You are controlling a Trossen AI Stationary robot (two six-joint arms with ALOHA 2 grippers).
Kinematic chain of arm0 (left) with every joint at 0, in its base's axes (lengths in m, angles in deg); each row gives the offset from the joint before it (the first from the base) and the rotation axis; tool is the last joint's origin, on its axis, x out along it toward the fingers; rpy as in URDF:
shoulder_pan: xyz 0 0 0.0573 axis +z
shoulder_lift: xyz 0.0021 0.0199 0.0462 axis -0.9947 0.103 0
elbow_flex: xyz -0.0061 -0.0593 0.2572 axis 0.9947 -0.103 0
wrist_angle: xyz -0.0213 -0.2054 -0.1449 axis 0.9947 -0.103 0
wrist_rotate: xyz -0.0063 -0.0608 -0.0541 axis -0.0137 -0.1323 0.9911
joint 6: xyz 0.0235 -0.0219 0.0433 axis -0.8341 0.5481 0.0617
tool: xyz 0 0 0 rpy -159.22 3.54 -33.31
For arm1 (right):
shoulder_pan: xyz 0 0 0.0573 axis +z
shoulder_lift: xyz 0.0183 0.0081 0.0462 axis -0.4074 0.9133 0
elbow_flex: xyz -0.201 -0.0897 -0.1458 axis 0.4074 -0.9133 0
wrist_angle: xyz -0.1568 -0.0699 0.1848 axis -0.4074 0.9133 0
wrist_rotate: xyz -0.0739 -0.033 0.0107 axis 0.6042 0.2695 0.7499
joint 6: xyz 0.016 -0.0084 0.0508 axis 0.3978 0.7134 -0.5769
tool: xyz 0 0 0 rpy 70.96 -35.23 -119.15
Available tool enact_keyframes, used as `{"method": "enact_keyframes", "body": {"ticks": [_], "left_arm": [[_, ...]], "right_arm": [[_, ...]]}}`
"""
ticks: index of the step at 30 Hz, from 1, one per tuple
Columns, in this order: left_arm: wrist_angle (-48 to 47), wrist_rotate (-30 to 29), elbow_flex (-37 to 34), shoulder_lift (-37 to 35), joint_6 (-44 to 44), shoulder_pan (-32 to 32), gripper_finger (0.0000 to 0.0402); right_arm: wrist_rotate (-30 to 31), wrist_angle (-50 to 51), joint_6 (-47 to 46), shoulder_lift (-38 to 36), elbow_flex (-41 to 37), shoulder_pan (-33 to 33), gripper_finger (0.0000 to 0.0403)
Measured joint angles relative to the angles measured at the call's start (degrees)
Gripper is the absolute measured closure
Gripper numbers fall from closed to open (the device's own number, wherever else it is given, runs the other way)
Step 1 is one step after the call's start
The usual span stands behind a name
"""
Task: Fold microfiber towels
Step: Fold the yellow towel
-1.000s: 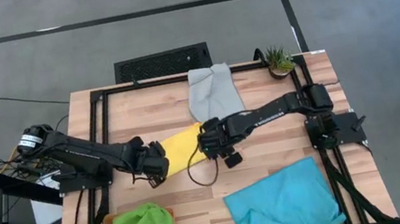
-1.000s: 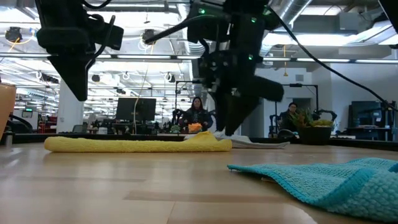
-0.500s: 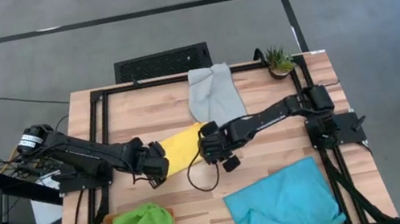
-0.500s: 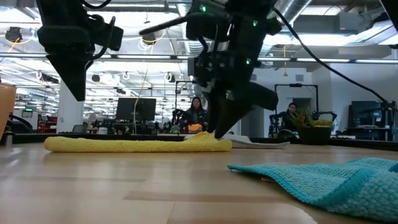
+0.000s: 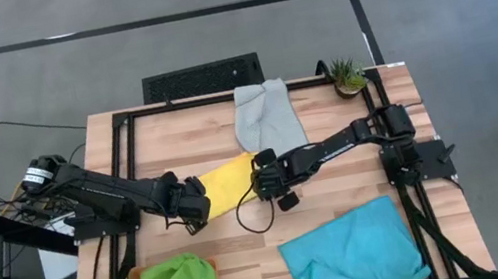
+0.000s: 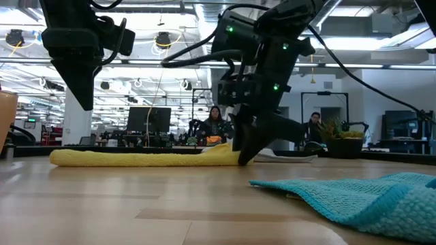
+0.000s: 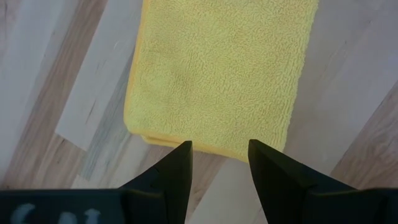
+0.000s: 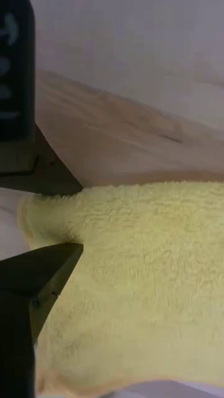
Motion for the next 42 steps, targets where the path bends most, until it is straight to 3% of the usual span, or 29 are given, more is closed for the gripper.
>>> {"method": "enact_keyframes", "body": {"ticks": [4,11,23,32,42], "left_arm": [[0.0,0.6,0.0,0.0,0.0,0.0,0.0251],[0.0,2.5,0.0,0.0,0.1,0.0,0.0251],[-0.3,1.4,0.1,0.0,4.8,-1.3,0.0251],[-4.2,-5.2,0.1,-4.4,15.4,-5.1,0.0251],[-5.7,-8.1,0.1,-13.1,23.3,-10.2,0.0251]], "right_arm": [[0.8,0.0,0.0,0.1,0.0,-0.4,0.0279],[0.9,0.5,0.4,0.1,0.3,-0.8,0.0390],[3.3,0.2,11.3,0.1,8.5,-0.5,0.0393],[3.2,-8.6,17.5,0.1,10.0,0.0,0.0398],[-3.9,-19.3,20.1,0.1,10.1,1.0,0.0399]]}}
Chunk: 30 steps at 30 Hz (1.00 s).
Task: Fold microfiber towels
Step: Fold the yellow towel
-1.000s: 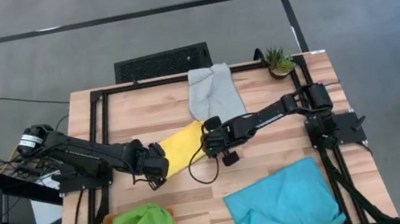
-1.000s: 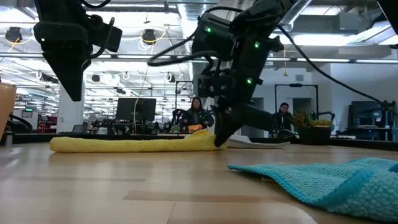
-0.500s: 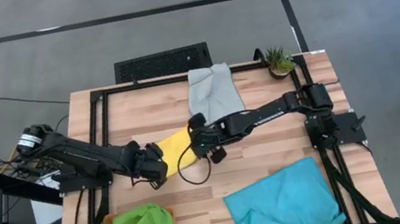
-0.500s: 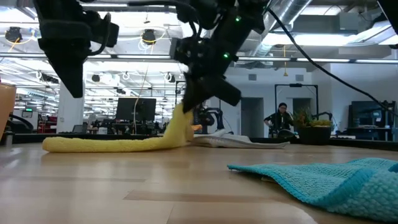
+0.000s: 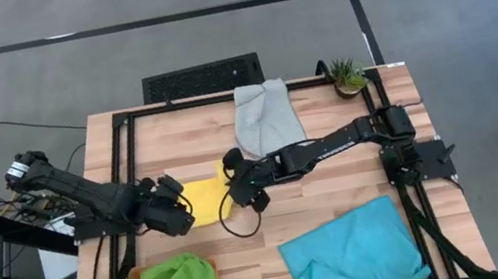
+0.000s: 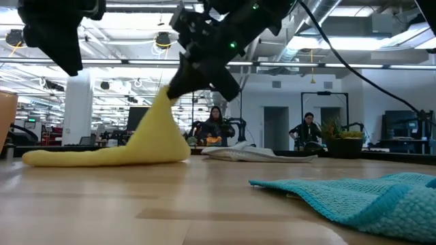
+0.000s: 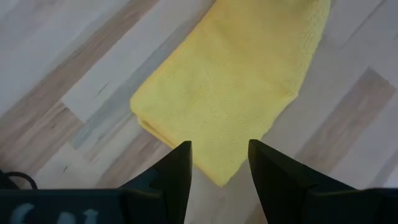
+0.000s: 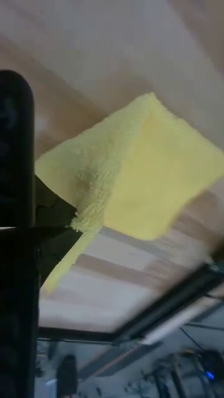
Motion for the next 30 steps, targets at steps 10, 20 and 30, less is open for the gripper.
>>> {"method": "enact_keyframes", "body": {"ticks": [10,20,30], "left_arm": [[-0.1,1.7,0.0,-0.5,2.5,-1.5,0.0251],[-0.1,1.7,0.0,-0.5,2.5,-1.5,0.0251],[0.0,2.3,0.0,-0.5,2.5,-1.5,0.0251]], "right_arm": [[-0.5,-7.6,-0.3,0.0,0.0,-0.4,0.0399],[-2.7,-11.0,-2.0,0.1,0.0,-1.9,0.0399],[-7.9,-16.3,-3.5,3.6,0.9,-2.6,0.0399]]}}
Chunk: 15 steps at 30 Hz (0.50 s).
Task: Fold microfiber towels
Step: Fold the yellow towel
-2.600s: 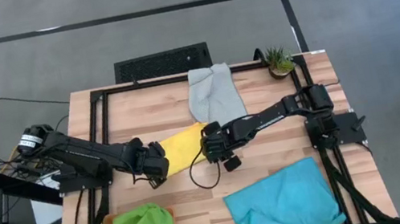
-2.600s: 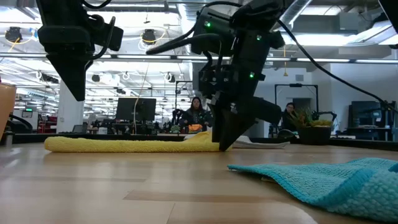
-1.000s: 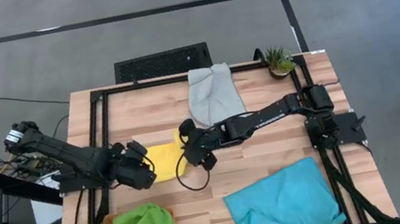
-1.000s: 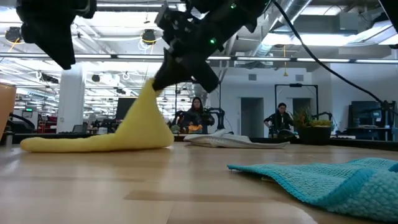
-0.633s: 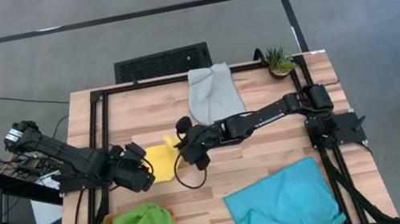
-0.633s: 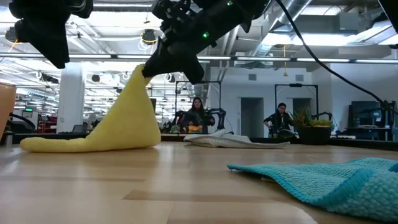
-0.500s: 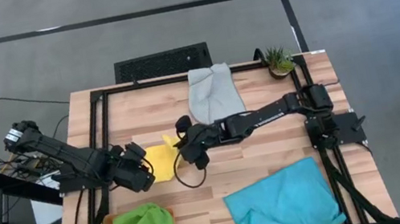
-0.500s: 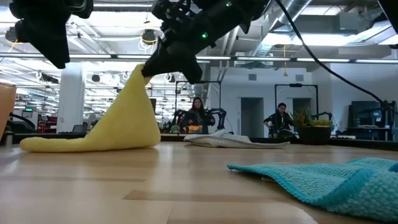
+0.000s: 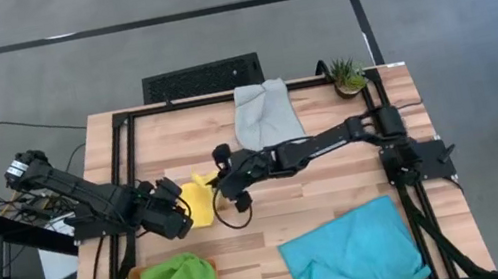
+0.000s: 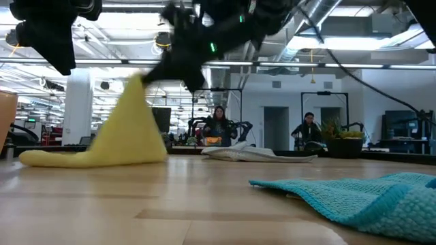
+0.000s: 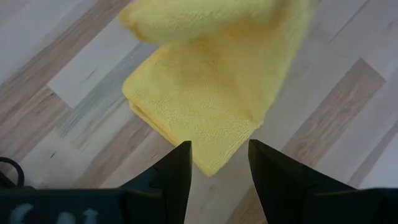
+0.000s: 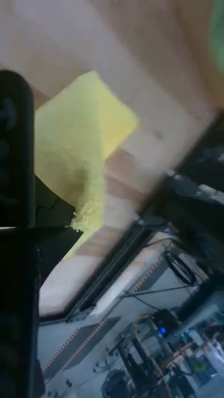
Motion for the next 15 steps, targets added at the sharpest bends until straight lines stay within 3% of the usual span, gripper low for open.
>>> {"method": "enact_keyframes", "body": {"ticks": [7,15], "left_arm": [[0.3,0.9,0.0,0.0,0.0,0.0,0.0251],[0.2,1.1,0.0,0.0,-0.3,0.0,0.0251]], "right_arm": [[1.9,2.3,2.0,8.6,9.6,0.1,0.0396],[1.2,6.0,3.5,10.8,15.4,0.2,0.0397]]}}
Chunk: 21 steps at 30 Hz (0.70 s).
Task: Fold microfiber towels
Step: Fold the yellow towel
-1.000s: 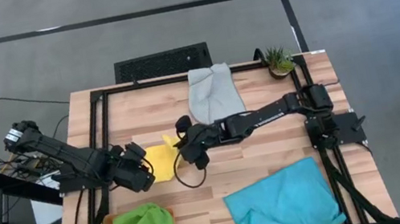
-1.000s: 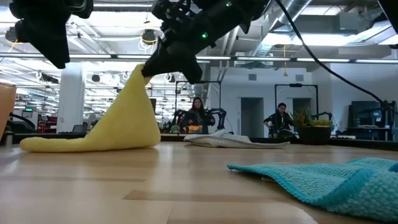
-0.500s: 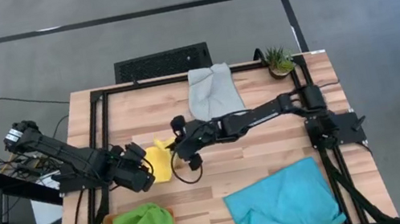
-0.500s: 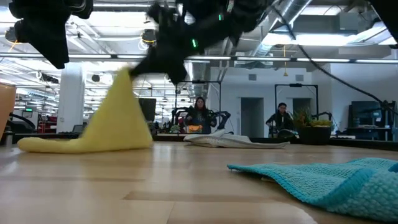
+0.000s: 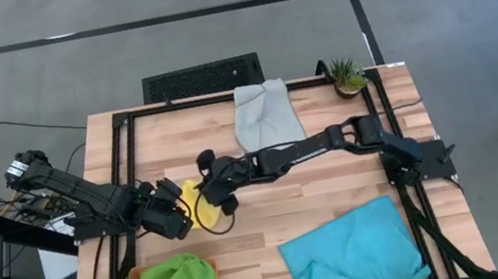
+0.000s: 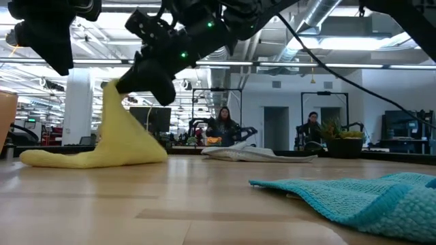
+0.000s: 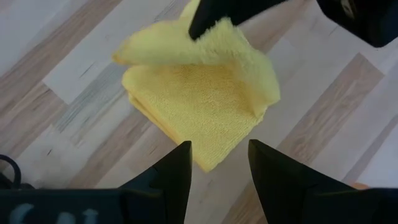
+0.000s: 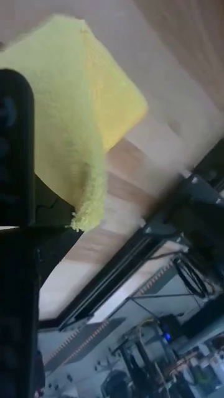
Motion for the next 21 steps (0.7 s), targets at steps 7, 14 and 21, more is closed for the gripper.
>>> {"method": "enact_keyframes", "body": {"ticks": [7,14,21], "left_arm": [[-0.2,0.1,0.0,0.0,-0.2,0.0,0.0251],[-0.3,0.2,0.0,0.0,-0.2,0.0,0.0251],[-0.3,0.2,0.0,0.0,-0.2,0.0,0.0251]], "right_arm": [[-2.6,-1.0,-0.4,2.6,1.5,0.0,0.0396],[-2.7,-2.0,-0.4,4.7,1.6,0.1,0.0385],[-2.7,-2.4,-0.9,6.0,1.4,0.6,0.0348]]}}
